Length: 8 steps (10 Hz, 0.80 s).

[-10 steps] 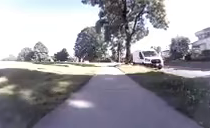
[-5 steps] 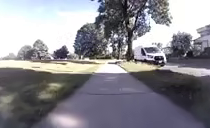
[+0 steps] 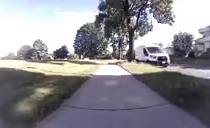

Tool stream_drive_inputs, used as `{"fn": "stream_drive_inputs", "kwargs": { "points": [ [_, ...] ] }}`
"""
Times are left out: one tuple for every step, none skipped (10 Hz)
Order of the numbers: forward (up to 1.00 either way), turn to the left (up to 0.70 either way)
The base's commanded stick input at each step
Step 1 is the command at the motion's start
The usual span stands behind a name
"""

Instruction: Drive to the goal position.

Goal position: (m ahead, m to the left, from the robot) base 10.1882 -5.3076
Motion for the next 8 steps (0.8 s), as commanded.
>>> {"fn": "stream_drive_inputs", "kwargs": {
  "points": [
    [1.0,0.0],
    [1.0,0.0],
    [1.0,0.0],
    [1.0,0.0],
    [1.0,0.0],
    [0.44,0.0],
    [0.18,0.0],
    [0.1,0.0]
  ]
}}
